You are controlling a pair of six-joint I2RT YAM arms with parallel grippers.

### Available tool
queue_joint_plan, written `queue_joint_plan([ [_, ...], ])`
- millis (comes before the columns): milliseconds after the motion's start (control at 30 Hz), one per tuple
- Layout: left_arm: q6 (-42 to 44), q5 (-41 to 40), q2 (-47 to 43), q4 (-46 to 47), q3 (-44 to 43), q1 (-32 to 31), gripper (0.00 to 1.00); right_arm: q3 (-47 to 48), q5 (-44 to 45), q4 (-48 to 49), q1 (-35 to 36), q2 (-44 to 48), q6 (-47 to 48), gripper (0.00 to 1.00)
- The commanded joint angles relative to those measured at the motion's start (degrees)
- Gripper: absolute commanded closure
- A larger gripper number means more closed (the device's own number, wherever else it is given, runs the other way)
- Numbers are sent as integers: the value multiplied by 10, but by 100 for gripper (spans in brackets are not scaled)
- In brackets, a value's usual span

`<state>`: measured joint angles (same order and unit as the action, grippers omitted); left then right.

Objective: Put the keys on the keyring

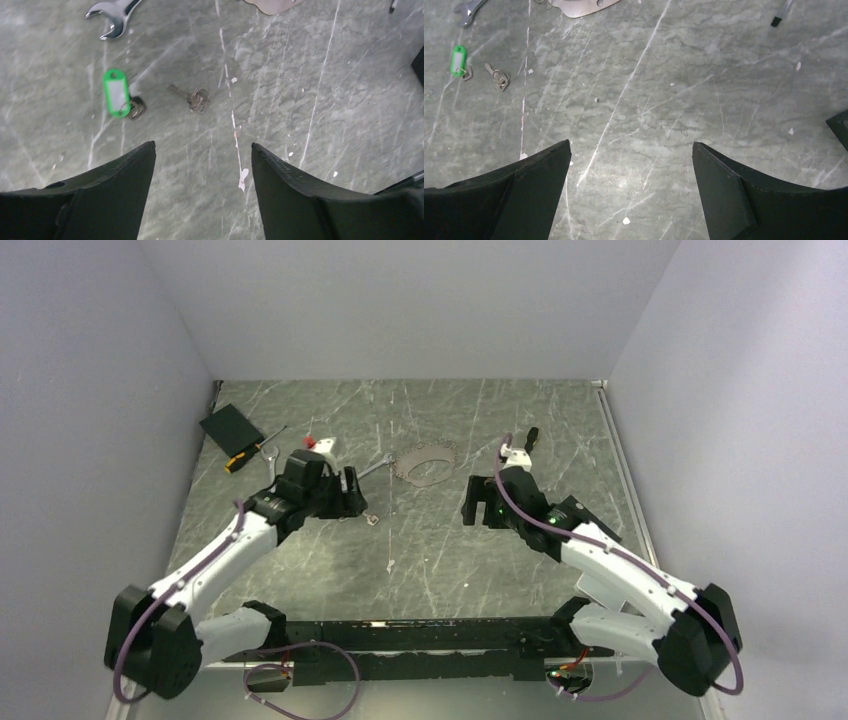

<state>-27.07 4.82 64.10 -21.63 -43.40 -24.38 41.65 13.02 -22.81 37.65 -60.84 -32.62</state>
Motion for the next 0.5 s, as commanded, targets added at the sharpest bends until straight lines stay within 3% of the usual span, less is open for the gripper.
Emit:
queue_joint_plan([
  [0,61,-46,76,62,-69,-43,28,-35,12,19,3,62,-42,5],
  [300,158,-91,289,82,-228,-81,38,-82,29,1,3,141,-51,6],
  [467,176,-36,387,54,-316,-81,39,-94,61,-20,3,180,-41,6],
])
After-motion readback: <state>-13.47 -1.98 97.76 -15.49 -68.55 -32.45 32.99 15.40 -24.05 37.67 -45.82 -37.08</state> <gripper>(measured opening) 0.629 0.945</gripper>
